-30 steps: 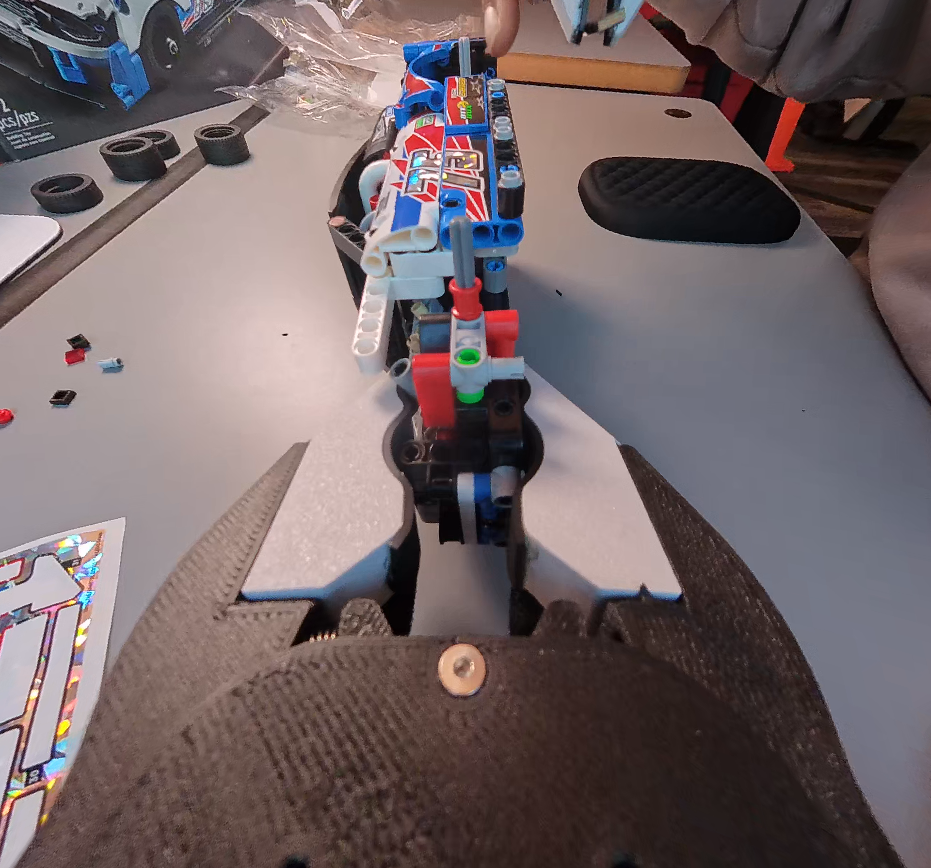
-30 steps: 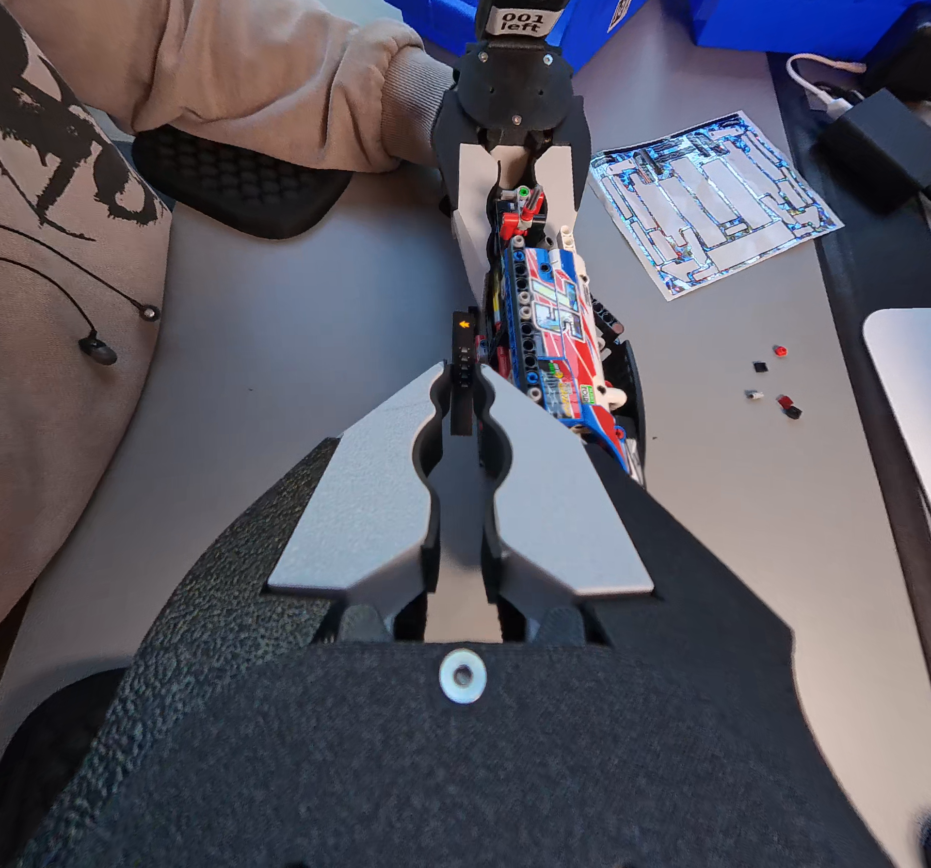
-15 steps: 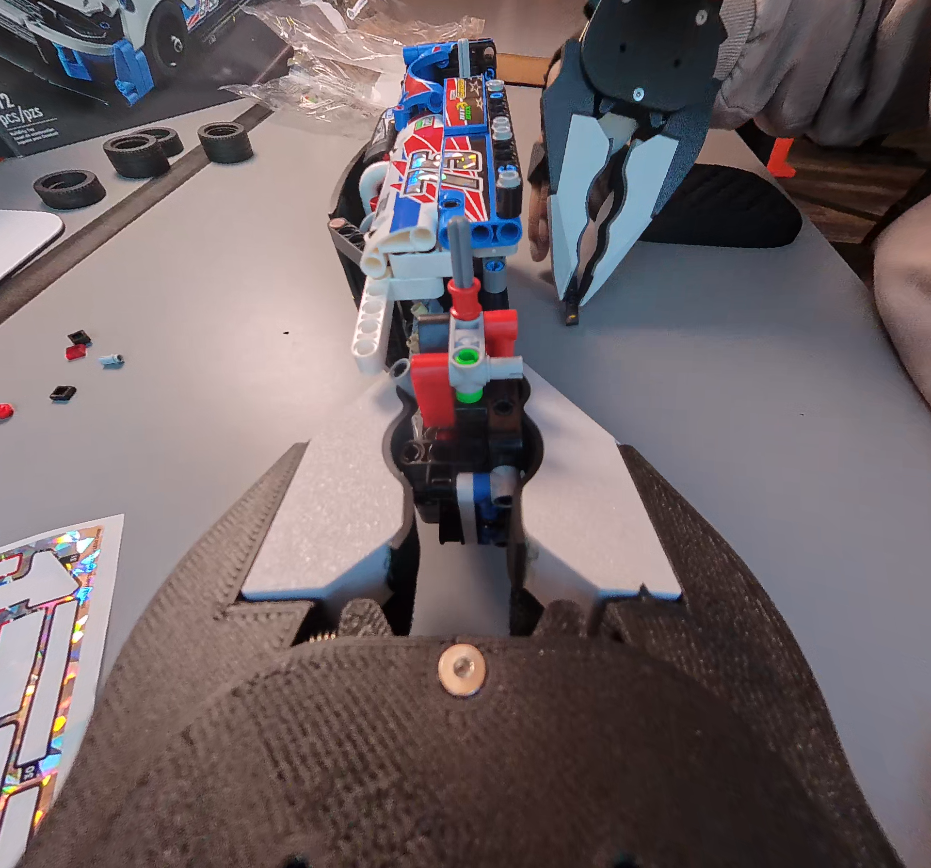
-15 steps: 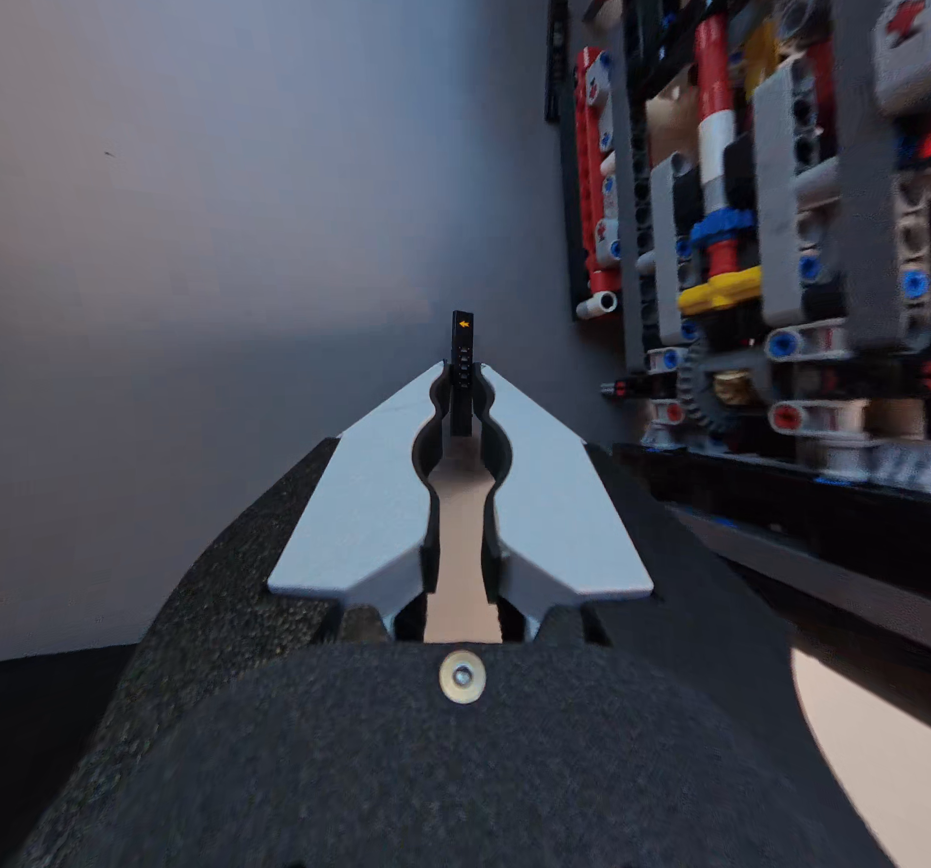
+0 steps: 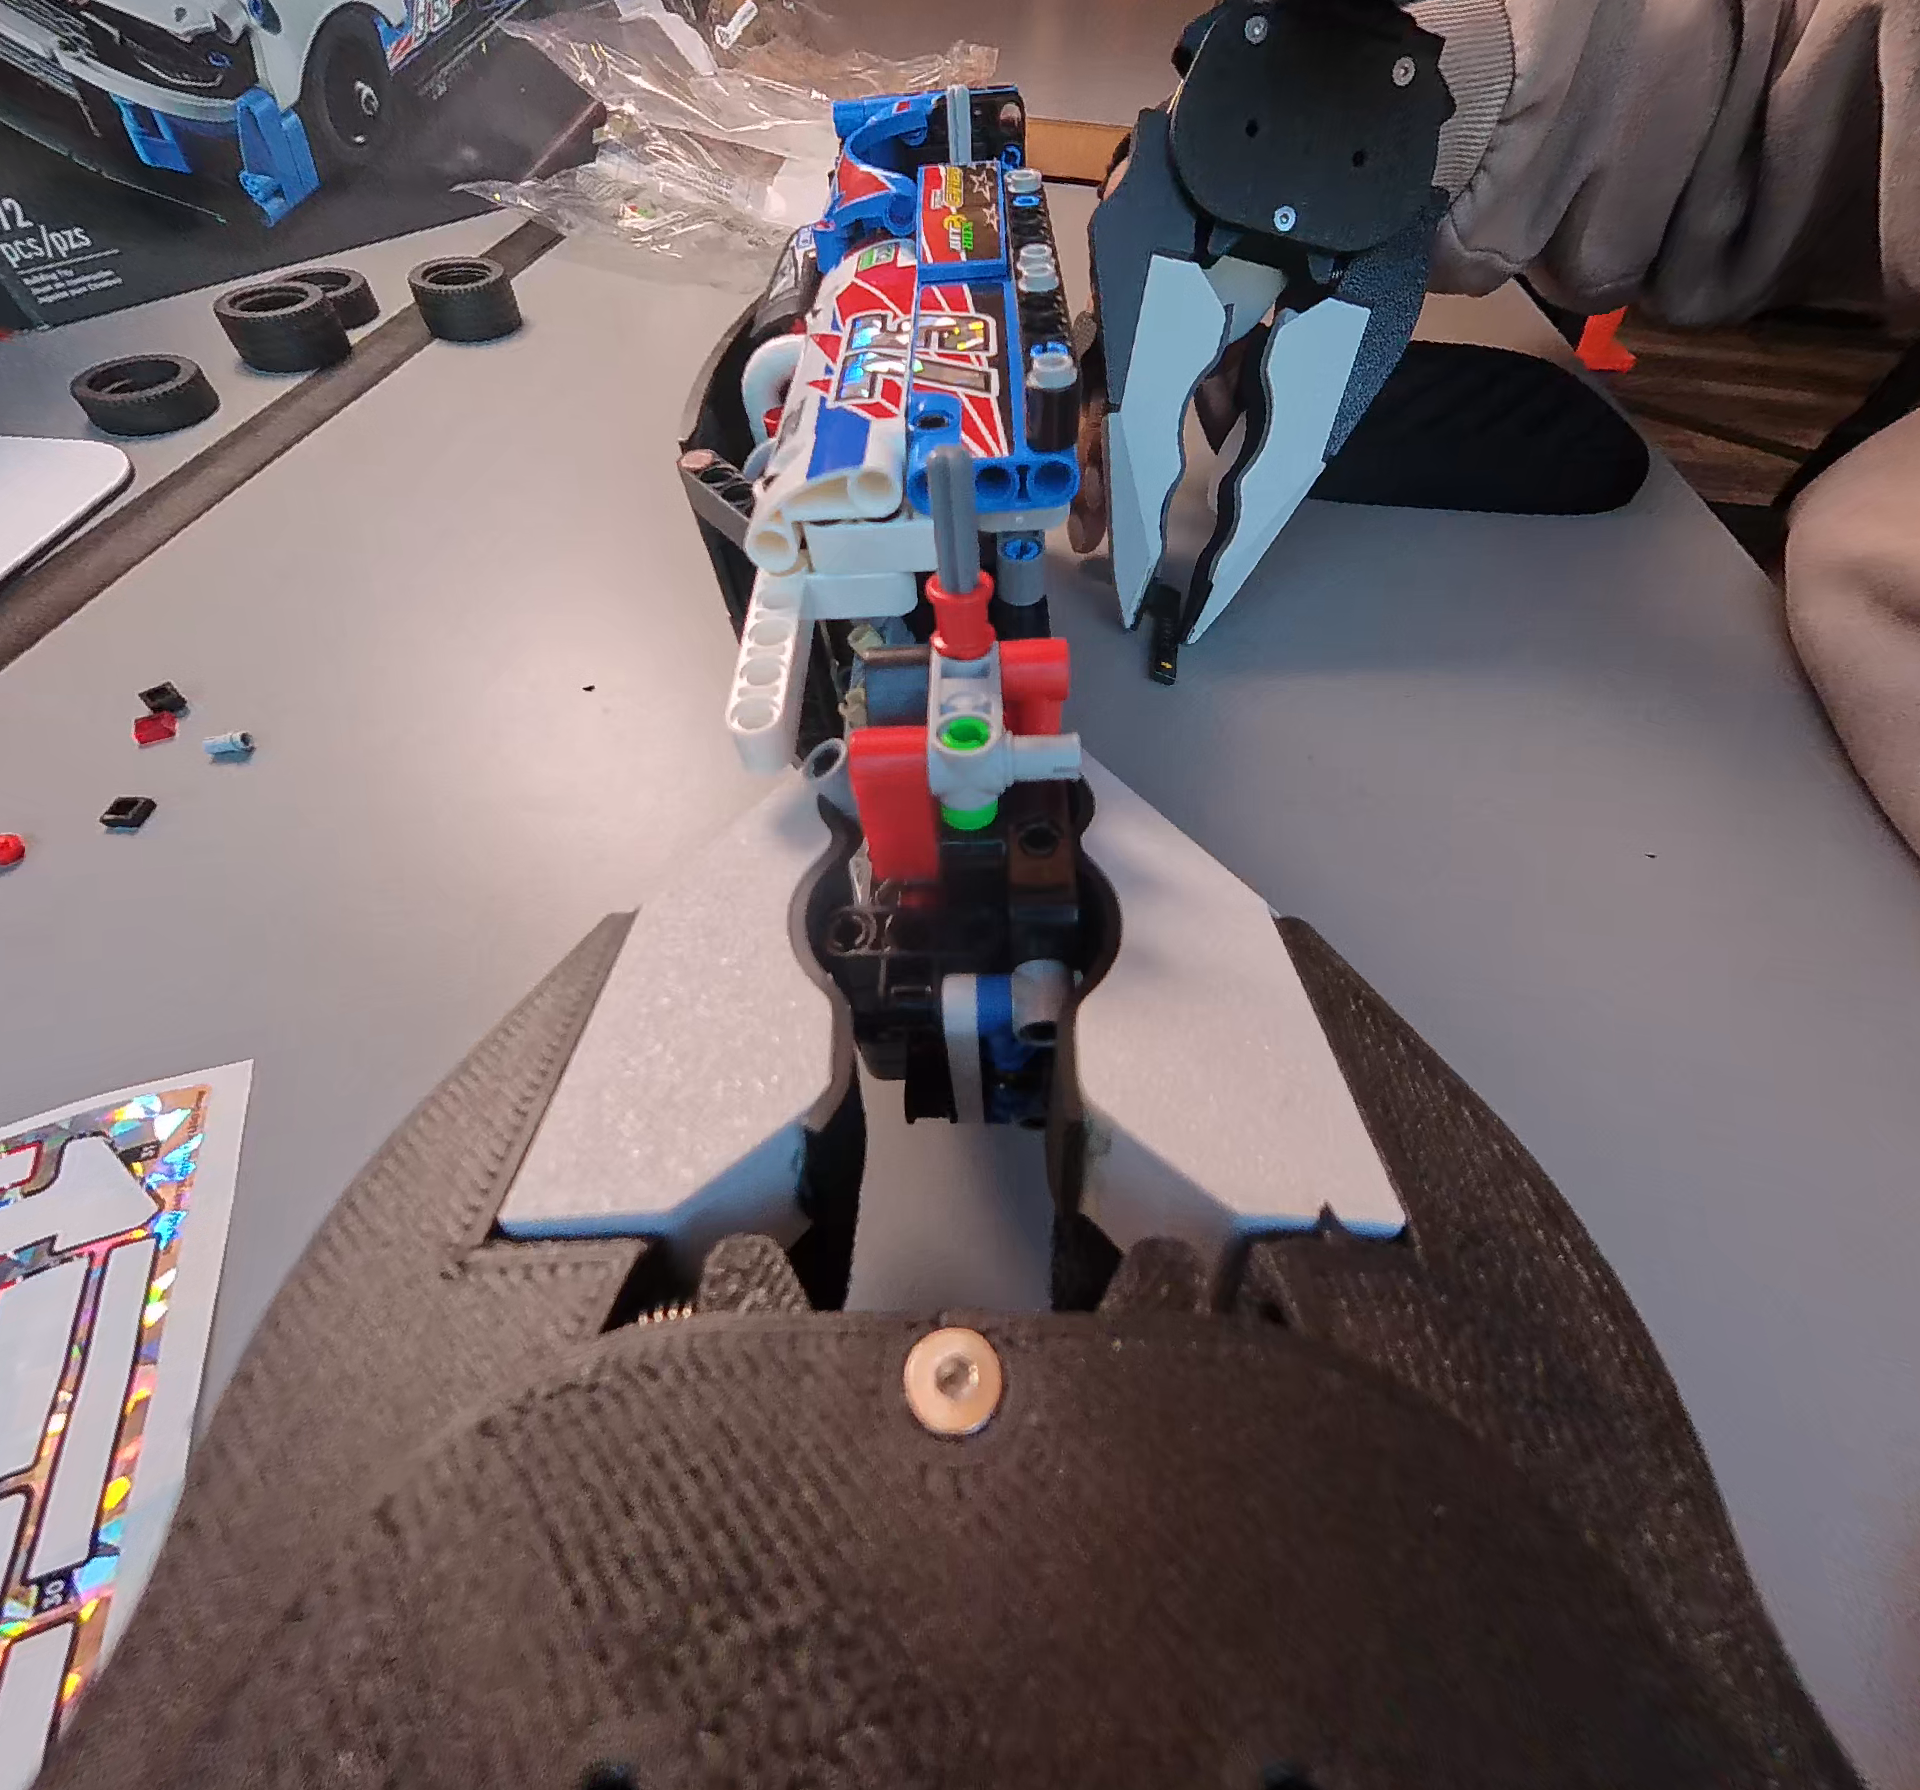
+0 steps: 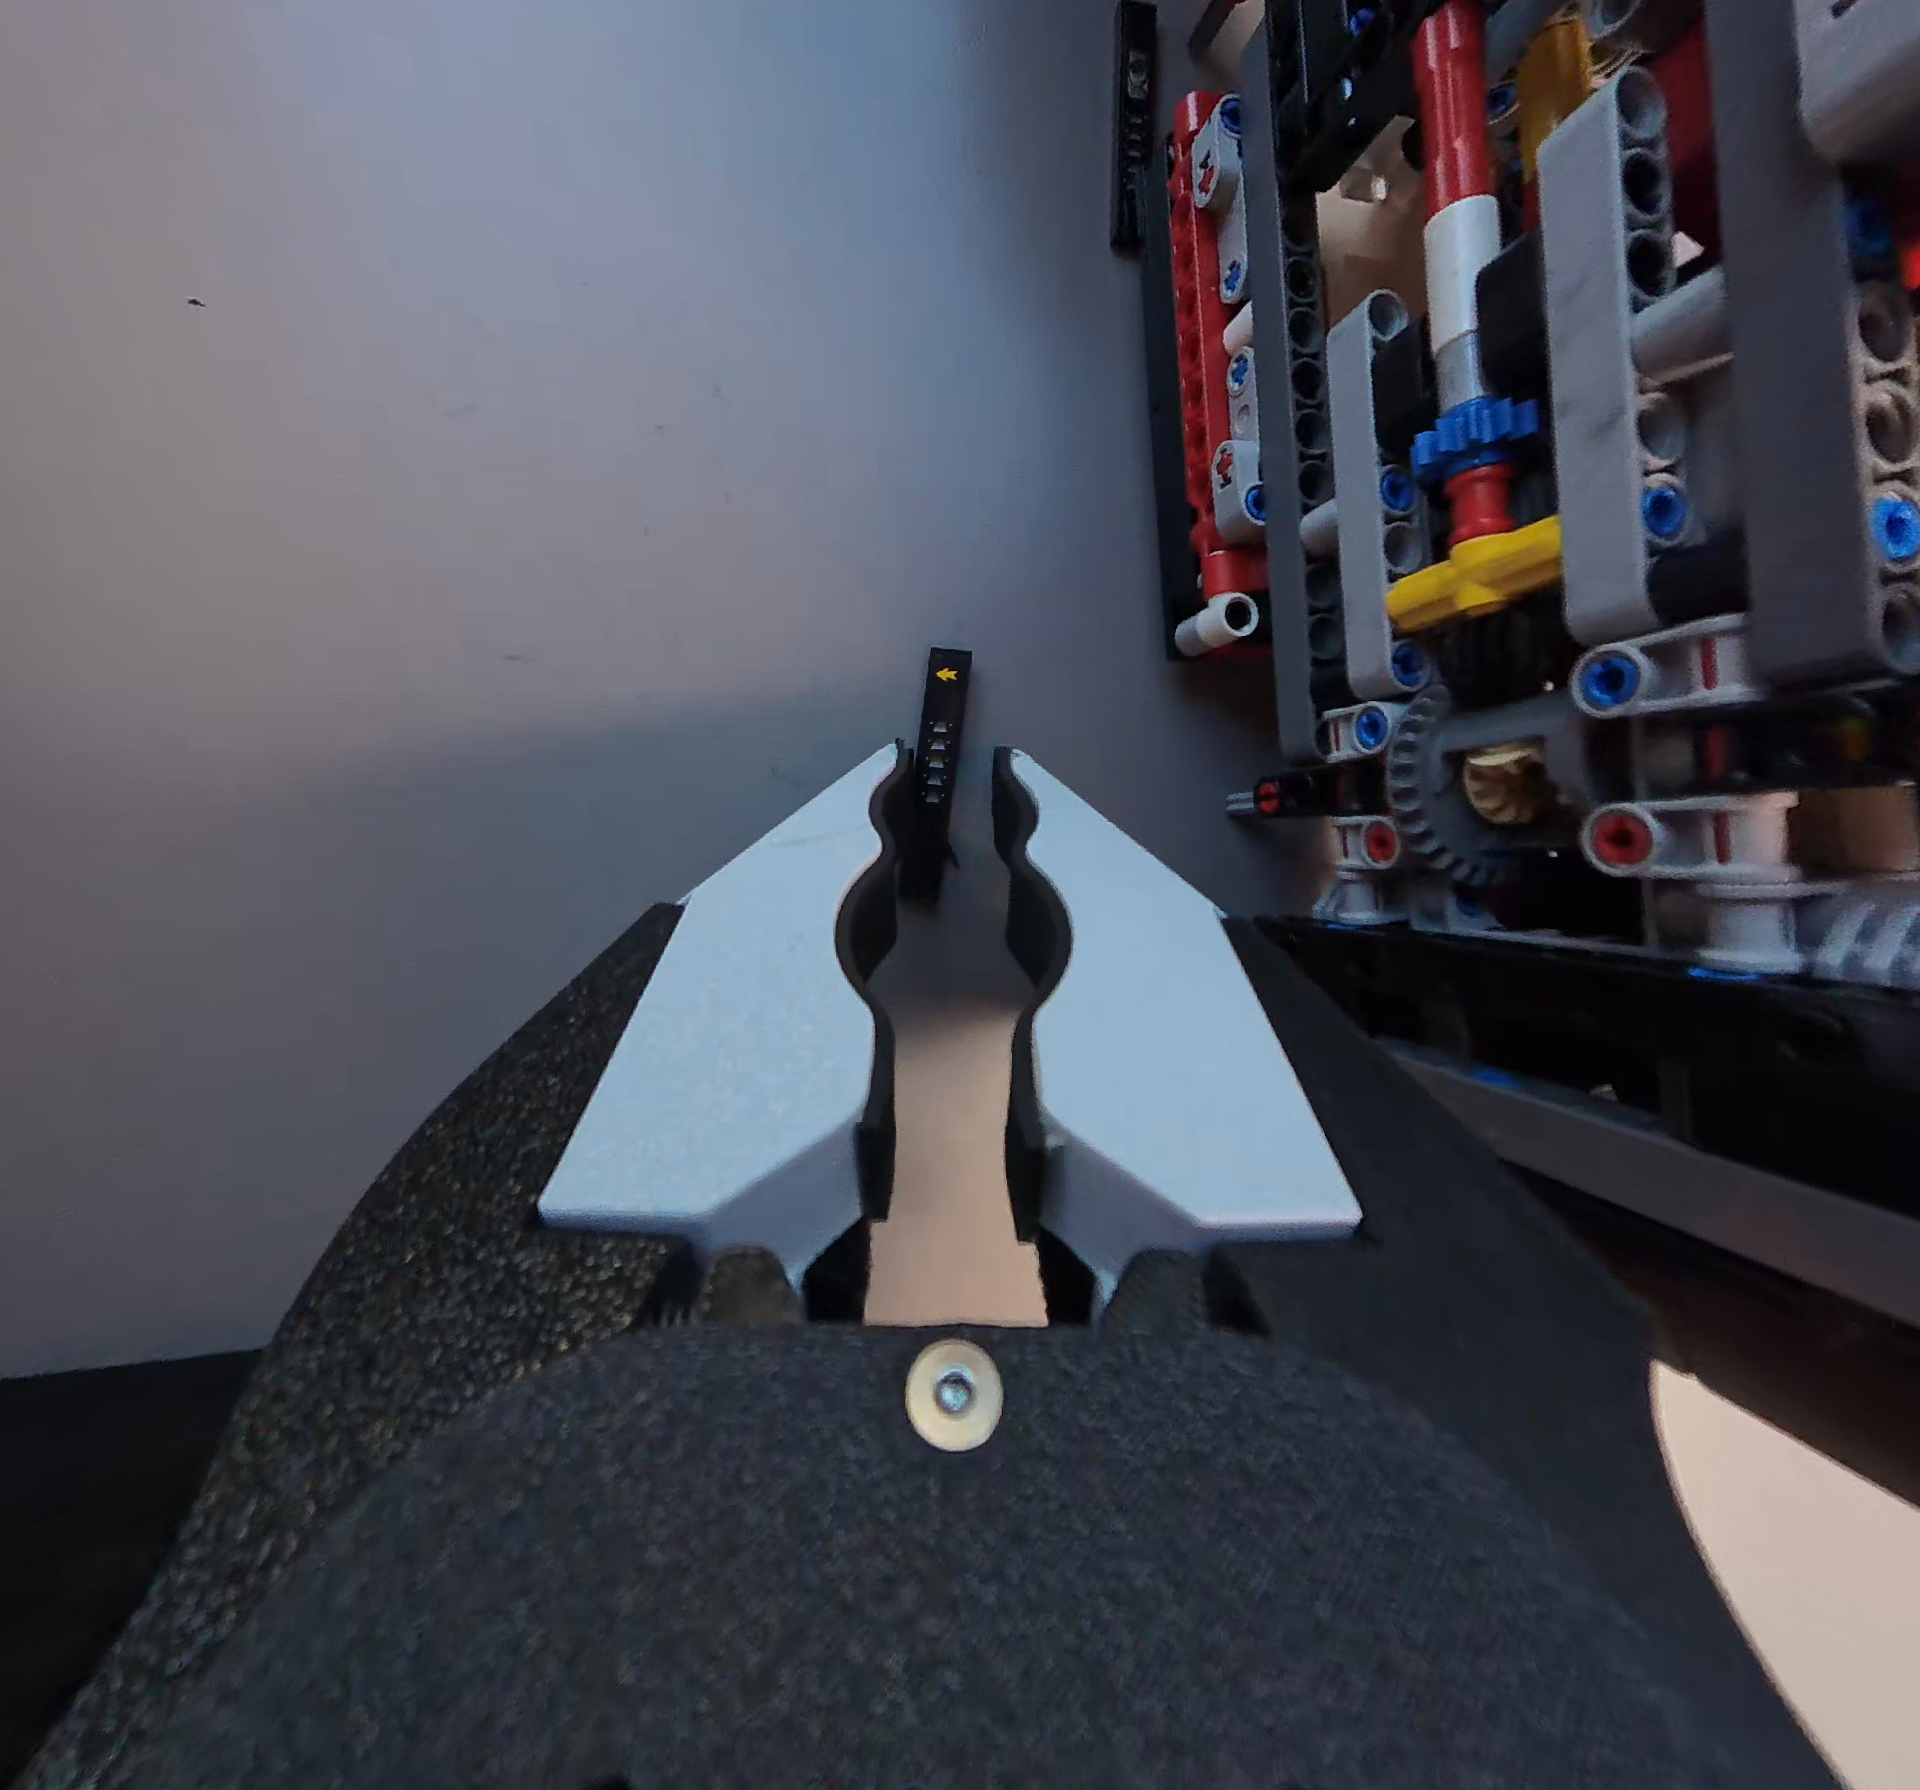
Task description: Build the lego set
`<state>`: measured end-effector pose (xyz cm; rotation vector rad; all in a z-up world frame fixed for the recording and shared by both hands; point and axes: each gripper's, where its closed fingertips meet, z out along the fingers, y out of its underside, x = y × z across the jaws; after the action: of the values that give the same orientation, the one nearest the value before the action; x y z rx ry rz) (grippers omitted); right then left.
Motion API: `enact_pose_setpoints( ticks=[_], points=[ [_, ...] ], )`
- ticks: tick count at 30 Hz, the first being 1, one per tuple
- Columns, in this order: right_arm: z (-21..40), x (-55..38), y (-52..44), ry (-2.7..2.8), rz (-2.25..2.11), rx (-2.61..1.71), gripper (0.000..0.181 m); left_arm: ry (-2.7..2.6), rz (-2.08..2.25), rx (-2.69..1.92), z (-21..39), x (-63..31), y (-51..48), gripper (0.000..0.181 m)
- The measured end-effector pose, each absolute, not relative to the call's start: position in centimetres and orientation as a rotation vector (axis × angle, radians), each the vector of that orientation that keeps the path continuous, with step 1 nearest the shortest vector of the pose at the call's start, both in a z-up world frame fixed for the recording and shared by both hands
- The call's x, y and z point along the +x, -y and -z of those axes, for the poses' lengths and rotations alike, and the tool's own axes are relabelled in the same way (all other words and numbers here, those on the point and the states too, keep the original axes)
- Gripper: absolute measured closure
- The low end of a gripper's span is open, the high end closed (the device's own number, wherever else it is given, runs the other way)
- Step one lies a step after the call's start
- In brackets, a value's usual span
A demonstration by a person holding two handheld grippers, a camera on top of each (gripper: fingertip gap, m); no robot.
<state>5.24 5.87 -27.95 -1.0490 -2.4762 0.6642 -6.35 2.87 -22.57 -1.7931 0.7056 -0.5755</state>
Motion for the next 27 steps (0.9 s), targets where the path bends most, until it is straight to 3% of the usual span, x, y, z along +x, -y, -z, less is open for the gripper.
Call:
enact_pose_setpoints(
  ticks=[13, 27],
  points=[
    [28.2, 6.2, -5.7, 2.645, -0.697, -0.953, 0.176, -0.698, 0.586, -1.794, 22.6, -6.4, -2.8, 0.148],
    [26.7, 6.0, -5.3, 2.554, -0.895, -0.961, 0.168, -0.702, 0.581, -1.791, 22.6, -6.3, -2.8, 0.148]
  ],
)
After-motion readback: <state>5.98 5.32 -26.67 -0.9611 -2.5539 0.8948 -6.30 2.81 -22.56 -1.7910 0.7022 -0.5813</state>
